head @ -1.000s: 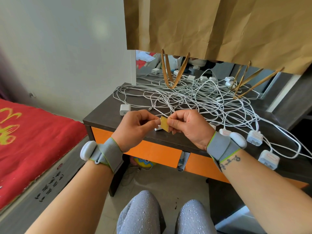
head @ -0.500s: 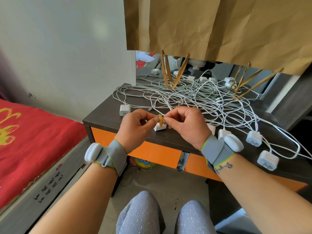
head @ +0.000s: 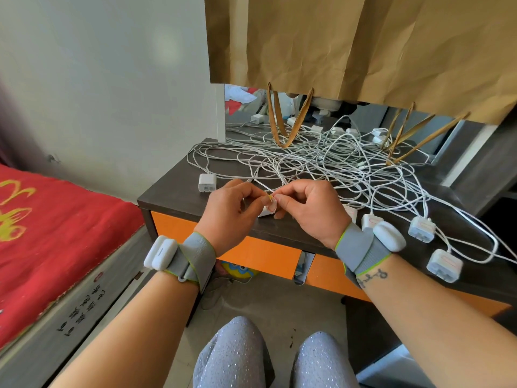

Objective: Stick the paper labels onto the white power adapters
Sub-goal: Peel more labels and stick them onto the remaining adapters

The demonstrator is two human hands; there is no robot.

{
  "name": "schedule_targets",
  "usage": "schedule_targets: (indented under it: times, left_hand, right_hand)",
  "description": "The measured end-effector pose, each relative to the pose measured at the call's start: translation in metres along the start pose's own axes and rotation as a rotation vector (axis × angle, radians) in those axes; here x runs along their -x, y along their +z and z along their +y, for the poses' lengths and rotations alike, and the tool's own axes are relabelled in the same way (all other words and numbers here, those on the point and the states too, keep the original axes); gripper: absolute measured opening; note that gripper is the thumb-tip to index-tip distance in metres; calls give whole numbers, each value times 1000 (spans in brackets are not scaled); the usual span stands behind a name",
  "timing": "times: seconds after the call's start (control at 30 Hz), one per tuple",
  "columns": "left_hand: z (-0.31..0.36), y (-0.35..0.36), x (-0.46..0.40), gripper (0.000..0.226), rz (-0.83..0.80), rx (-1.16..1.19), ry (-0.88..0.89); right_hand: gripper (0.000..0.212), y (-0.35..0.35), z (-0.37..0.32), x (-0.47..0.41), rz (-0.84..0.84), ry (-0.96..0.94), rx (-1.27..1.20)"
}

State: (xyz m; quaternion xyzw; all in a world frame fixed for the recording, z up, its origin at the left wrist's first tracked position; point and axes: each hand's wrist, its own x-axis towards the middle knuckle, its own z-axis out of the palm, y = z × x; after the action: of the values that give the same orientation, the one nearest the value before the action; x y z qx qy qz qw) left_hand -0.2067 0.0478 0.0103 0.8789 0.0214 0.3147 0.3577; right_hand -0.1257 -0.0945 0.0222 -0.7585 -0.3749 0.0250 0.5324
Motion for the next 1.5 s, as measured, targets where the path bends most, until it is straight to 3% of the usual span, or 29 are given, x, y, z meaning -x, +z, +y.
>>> schedule_targets:
  times: [0.4,0.67,1.13,1.5]
  left_hand:
    - [2,-1,-1,9,-8,-44,45]
    - [0,-1,0,9,-37,-61,42]
    - [2,0,1,9,-64,-51,68]
    - [1,1,1,7,-128,131,-73]
  right_hand:
    - [13,-2,-5,0,-38,58,-117]
    - [4,-5,-6,-2,-94,69,-32]
    - [11,-5,-2,-7,-113,27,-14]
    - [18,-4,-1,-3,-61,60,-188]
